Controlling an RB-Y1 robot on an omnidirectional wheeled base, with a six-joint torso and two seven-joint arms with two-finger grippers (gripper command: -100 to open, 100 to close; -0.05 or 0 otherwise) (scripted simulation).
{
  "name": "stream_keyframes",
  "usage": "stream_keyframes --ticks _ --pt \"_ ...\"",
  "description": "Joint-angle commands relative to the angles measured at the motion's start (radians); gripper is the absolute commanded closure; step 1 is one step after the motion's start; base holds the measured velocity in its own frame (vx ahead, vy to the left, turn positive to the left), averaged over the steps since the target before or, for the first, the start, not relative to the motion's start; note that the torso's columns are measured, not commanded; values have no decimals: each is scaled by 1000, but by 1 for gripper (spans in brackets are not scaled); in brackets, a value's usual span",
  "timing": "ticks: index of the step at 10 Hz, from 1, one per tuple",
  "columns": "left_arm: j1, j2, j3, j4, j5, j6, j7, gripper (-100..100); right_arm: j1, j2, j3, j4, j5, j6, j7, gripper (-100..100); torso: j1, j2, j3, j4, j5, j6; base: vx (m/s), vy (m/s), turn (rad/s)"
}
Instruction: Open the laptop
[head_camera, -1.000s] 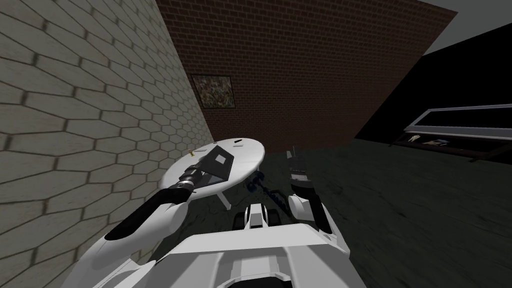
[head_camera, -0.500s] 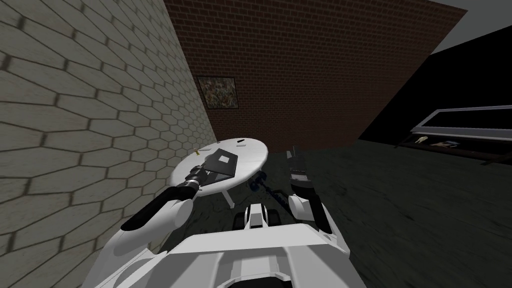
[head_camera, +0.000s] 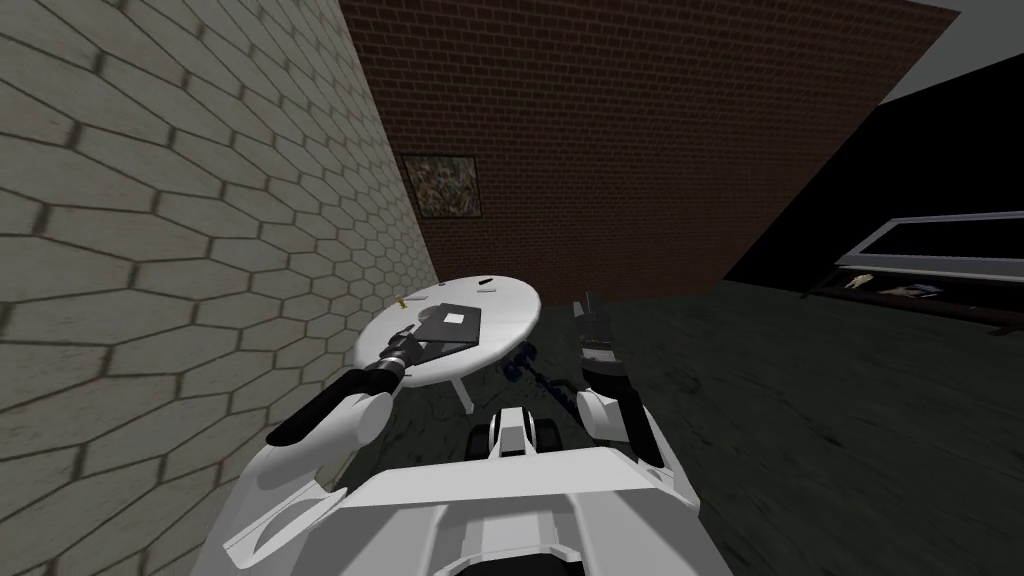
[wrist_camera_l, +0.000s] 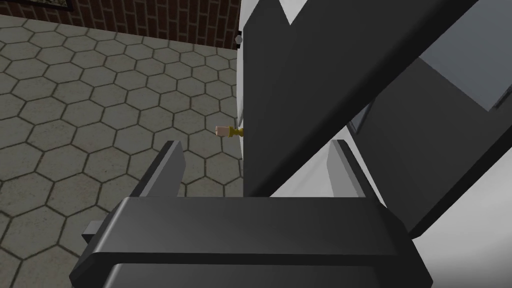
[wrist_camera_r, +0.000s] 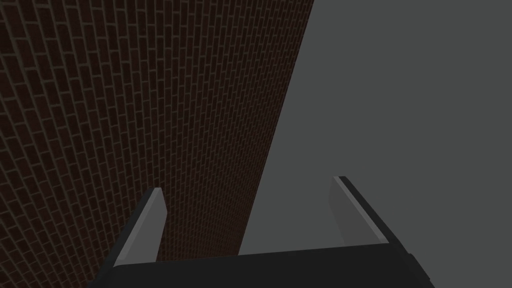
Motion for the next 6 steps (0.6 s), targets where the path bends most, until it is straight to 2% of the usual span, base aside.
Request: stream_keyframes --ticks 1,6 --pt "-17 13 22 -32 7 58 6 -100 0 0 0 0 0 0 0 0 -2 -1 -1 -1 -1 0 15 -29 -4" --pt "-67 52 83 -111 36 193 33 -100 0 0 0 0 0 0 0 0 1 2 1 1 -1 0 12 -15 -11"
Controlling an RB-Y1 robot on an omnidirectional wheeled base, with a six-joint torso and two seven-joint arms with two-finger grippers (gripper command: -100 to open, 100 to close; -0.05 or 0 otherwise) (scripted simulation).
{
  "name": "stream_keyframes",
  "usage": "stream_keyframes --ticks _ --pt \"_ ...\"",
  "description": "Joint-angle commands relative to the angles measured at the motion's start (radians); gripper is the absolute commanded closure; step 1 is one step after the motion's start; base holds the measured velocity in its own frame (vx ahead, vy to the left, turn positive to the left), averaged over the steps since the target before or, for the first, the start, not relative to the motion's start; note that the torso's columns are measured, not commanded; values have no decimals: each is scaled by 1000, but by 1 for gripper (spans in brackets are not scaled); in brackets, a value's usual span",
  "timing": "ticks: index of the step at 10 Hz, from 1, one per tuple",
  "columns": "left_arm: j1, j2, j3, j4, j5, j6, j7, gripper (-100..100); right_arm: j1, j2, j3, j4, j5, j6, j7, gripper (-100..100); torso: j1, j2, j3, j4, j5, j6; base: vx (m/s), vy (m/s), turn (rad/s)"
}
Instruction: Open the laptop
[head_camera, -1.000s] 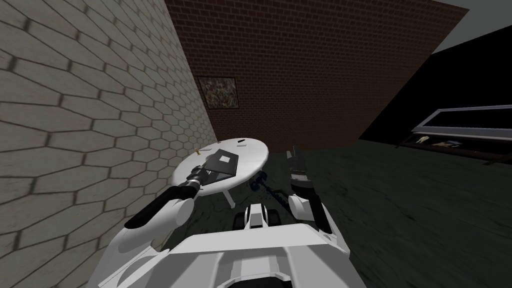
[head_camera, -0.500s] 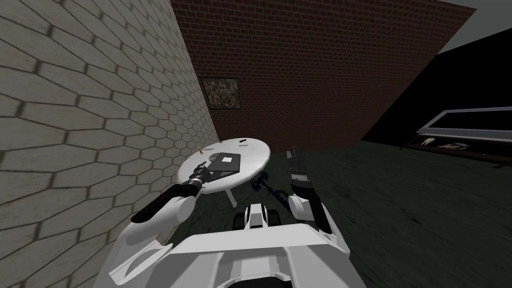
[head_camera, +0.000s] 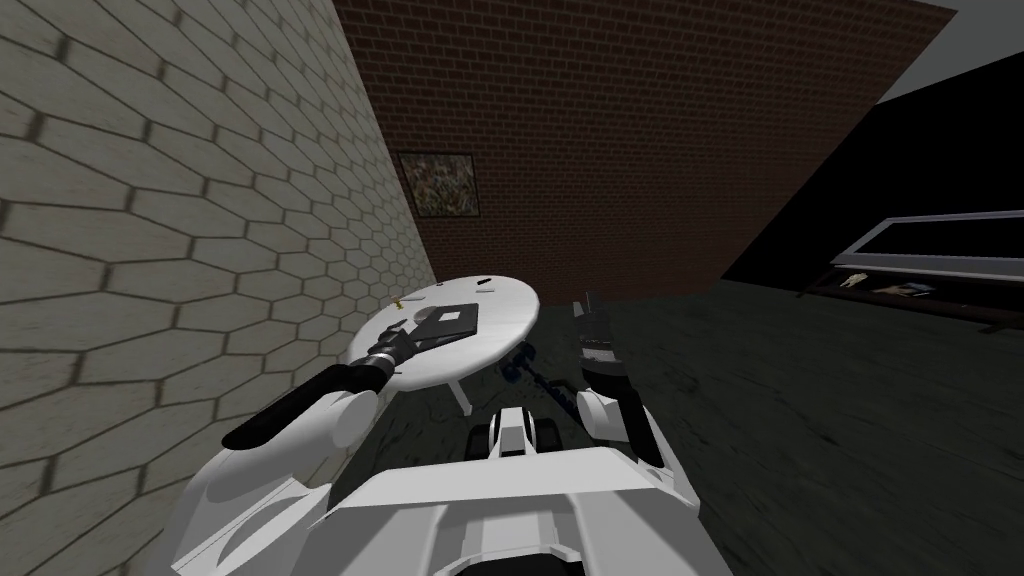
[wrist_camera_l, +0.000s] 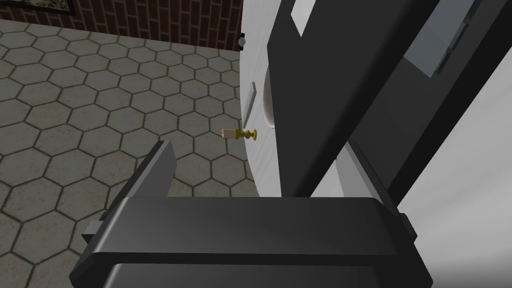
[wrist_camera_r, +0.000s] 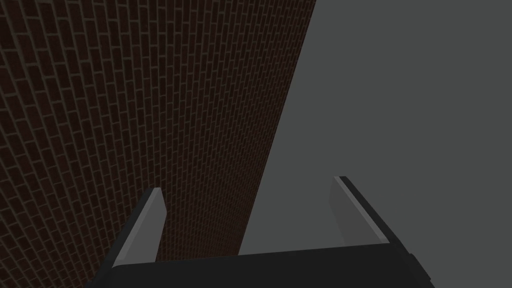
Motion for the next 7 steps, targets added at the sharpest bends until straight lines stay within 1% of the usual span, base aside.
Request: stream_keyframes --ticks 1,2,3,4,7 --pt "-23 20 32 -40 17 66 14 -100 0 0 0 0 0 0 0 0 0 0 0 0 0 0 9 -9 -5" --pt "-33 28 44 -56 22 93 19 -100 0 0 0 0 0 0 0 0 -1 0 0 0 0 0 11 -9 -10" --pt "-25 21 35 -47 16 76 14 -100 0 0 0 0 0 0 0 0 -1 -1 0 0 0 1 5 -4 2" --pt "-25 22 36 -48 16 82 15 0 0 0 0 0 0 0 0 0 0 -1 0 0 1 1 0 0 0" --pt "-23 22 36 -46 16 83 15 0 0 0 0 0 0 0 0 0 -1 -1 0 -1 0 0 0 0 0"
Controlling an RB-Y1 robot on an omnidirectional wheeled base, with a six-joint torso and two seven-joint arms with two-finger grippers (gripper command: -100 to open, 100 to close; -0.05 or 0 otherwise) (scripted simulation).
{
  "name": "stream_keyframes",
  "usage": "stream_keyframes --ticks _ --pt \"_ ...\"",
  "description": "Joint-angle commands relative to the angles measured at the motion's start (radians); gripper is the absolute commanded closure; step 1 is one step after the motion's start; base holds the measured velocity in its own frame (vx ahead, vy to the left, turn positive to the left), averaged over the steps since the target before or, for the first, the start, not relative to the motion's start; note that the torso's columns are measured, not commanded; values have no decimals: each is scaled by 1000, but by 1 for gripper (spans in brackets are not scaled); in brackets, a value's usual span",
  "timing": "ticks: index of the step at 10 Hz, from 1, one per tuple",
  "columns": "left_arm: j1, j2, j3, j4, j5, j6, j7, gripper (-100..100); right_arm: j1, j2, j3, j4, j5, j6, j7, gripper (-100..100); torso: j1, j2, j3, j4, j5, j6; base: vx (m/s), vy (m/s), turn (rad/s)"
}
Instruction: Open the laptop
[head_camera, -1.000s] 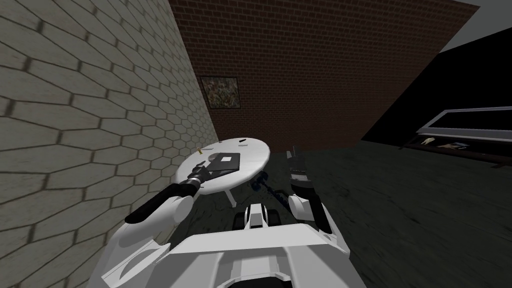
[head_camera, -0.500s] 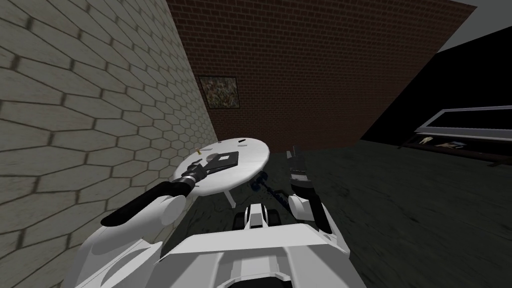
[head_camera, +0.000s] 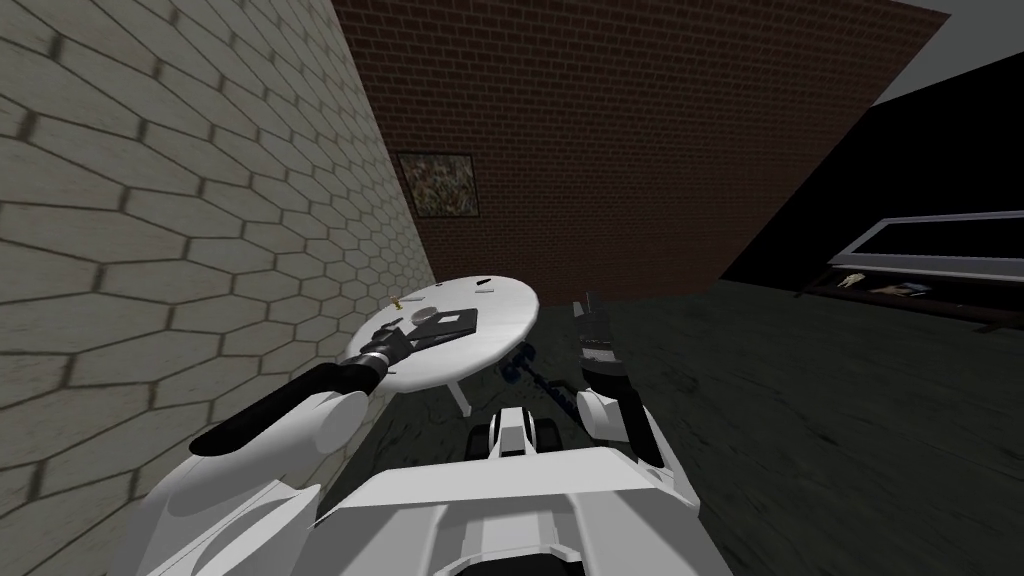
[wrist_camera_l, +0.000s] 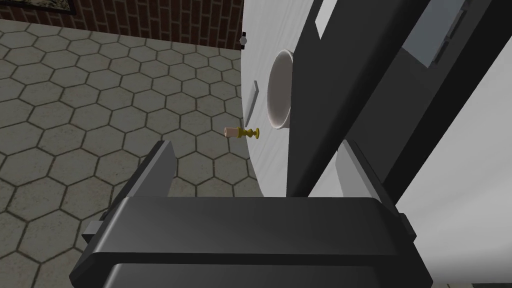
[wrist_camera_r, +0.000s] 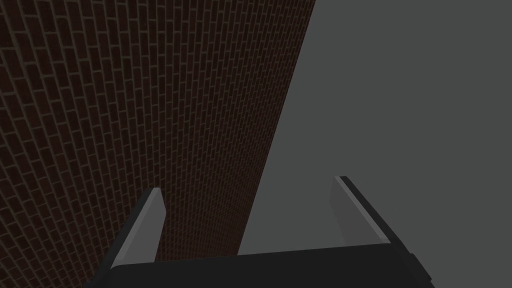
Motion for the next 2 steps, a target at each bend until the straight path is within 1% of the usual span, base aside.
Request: stream_keyframes --ticks 1,2 --pt "1 0 0 1 0 1 0 0 0 0 0 0 0 0 0 0 0 0 0 0 0 0 0 0 0" --pt "2 -1 0 2 0 2 0 0 0 0 0 0 0 0 0 0 0 0 0 1 -1 0 0 0 0"
